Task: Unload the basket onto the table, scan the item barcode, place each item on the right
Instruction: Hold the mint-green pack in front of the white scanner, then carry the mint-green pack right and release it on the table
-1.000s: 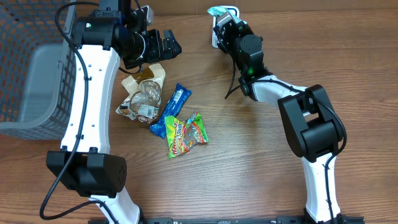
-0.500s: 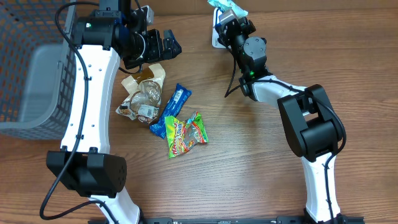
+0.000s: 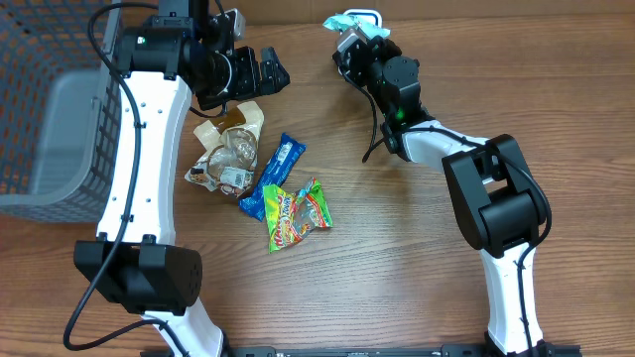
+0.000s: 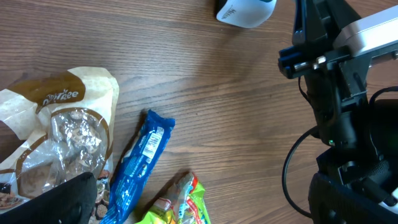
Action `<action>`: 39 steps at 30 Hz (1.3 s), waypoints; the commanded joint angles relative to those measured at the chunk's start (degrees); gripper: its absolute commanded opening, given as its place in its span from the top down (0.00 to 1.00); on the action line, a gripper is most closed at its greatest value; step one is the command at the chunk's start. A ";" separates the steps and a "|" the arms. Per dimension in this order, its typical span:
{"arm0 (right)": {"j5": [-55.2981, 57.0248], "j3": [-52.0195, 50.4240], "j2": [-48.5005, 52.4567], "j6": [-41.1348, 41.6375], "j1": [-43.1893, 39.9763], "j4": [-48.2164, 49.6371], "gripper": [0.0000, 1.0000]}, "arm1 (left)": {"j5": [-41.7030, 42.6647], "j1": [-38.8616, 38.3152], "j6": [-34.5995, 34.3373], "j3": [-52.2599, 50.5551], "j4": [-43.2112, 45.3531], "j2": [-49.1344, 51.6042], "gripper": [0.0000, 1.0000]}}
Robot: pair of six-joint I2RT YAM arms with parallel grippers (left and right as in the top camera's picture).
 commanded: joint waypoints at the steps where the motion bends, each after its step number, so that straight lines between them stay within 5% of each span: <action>1: -0.79 0.85 -0.09 -0.35 -0.22 1.46 0.96 | -0.42 0.31 0.90 0.59 0.02 -0.85 0.00; 6: -0.04 0.85 -0.09 0.20 -0.22 3.26 0.96 | -0.42 0.31 0.90 0.59 0.02 -0.85 0.00; 11: 7.56 0.85 -0.31 18.95 -0.22 4.15 0.96 | -0.42 0.31 0.90 0.59 0.02 -0.85 0.00; 23: 9.16 0.85 -11.19 36.17 -0.04 -15.08 0.96 | -0.42 0.31 0.90 0.59 0.02 -0.85 0.00; 39: 7.85 0.85 -45.86 46.10 -0.04 -76.89 0.96 | -0.42 0.31 0.90 0.59 0.02 -0.85 0.00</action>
